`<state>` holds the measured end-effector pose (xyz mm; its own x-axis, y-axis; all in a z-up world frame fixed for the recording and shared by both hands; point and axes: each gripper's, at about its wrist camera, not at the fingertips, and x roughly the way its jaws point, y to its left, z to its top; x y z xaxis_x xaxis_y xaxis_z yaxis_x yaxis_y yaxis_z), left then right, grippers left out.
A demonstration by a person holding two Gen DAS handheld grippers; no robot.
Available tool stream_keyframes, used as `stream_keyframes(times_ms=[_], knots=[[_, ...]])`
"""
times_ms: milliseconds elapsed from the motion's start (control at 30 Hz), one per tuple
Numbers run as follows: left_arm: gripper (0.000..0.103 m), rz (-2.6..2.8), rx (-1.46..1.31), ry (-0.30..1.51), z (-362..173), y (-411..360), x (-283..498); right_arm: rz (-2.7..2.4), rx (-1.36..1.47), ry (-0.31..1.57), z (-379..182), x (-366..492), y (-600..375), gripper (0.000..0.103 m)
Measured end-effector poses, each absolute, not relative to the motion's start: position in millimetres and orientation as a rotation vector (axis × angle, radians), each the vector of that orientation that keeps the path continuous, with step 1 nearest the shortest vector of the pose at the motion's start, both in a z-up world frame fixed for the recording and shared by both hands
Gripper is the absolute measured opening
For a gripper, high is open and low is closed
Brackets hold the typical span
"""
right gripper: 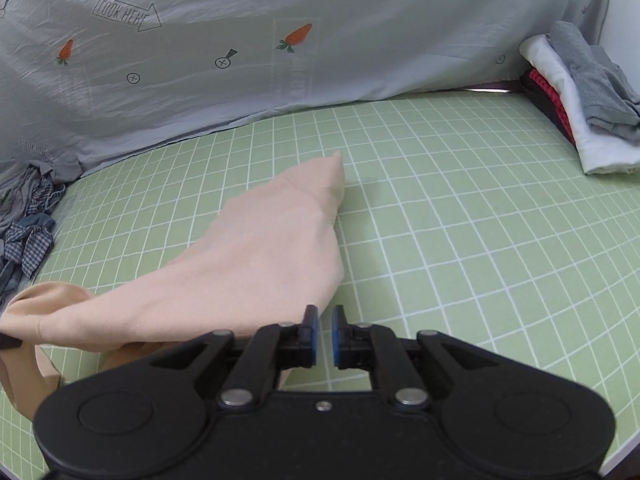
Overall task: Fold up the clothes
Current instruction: 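Pull the beige sweater onto the open mat and release both grippers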
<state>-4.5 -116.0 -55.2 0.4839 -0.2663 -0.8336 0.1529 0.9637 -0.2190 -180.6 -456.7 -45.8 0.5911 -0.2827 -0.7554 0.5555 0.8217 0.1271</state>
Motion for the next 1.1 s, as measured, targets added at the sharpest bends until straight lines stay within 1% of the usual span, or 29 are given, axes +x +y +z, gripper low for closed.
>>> stream_keyframes(times_ms=[33, 67, 100, 133, 167, 267, 333, 433, 500, 567, 667, 733, 767, 833, 867, 900, 933, 967, 1000, 1033, 1100], knots=[[0.041, -0.238, -0.126, 1.021, -52, -116, -6, -0.493, 0.373, 0.791, -44, -181, -464, 0.037], [0.047, -0.221, -0.131, 1.007, -49, -115, -7, -0.486, 0.376, 0.782, -42, -181, -472, 0.04], [0.058, -0.199, -0.137, 0.992, -46, -114, -8, -0.48, 0.374, 0.781, -41, -178, -480, 0.044], [0.068, -0.176, -0.148, 0.974, -43, -114, -8, -0.48, 0.365, 0.786, -42, -175, -488, 0.051], [0.071, -0.153, -0.158, 0.957, -40, -114, -8, -0.482, 0.355, 0.791, -42, -172, -494, 0.058], [0.076, -0.123, -0.222, 0.915, -31, -114, -4, -0.47, 0.334, 0.804, -46, -158, -514, 0.067], [0.079, -0.115, -0.262, 0.896, -29, -114, 3, -0.459, 0.343, 0.802, -49, -148, -527, 0.071], [0.083, -0.116, -0.261, 0.885, -31, -123, 19, -0.449, 0.357, 0.799, -58, -131, -541, 0.073], [0.087, -0.144, -0.233, 0.937, -43, -137, 36, -0.445, 0.366, 0.802, -65, -115, -551, 0.075], [0.087, -0.166, -0.228, 1.043, -63, -151, 56, -0.431, 0.388, 0.812, -72, -98, -560, 0.075], [0.087, -0.178, -0.22, 1.138, -91, -160, 63, -0.397, 0.445, 0.834, -83, -75, -574, 0.077], [0.082, -0.17, -0.232, 1.169, -100, -163, 63, -0.371, 0.49, 0.849, -92, -60, -583, 0.078], [0.078, -0.167, -0.243, 1.179, -103, -163, 62, -0.368, 0.513, 0.86, -97, -54, -586, 0.078], [0.053, -0.171, -0.259, 1.197, -108, -164, 61, -0.357, 0.538, 0.865, -104, -44, -588, 0.077], [0.048, -0.165, -0.251, 1.2, -109, -164, 61, -0.36, 0.547, 0.864, -106, -41, -589, 0.072], [0.034, -0.159, -0.244, 1.204, -110, -165, 60, -0.365, 0.556, 0.861, -108, -39, -589, 0.06], [0.017, -0.154, -0.24, 1.205, -110, -164, 61, -0.37, 0.564, 0.858, -111, -36, -590, 0.024], [0.017, -0.156, -0.254, 1.202, -109, -162, 62, -0.374, 0.572, 0.856, -113, -34, -591, 0.013], [0.016, -0.153, -0.275, 1.185, -105, -160, 63, -0.375, 0.574, 0.839, -110, -36, -591, 0.011], [0.015, -0.151, -0.296, 1.162, -100, -157, 64, -0.374, 0.575, 0.82, -106, -39, -592, 0.006], [0.015, -0.167, -0.297, 1.095, -79, -157, 70, -0.387, 0.547, 0.782, -88, -50, -592, 0.006]])
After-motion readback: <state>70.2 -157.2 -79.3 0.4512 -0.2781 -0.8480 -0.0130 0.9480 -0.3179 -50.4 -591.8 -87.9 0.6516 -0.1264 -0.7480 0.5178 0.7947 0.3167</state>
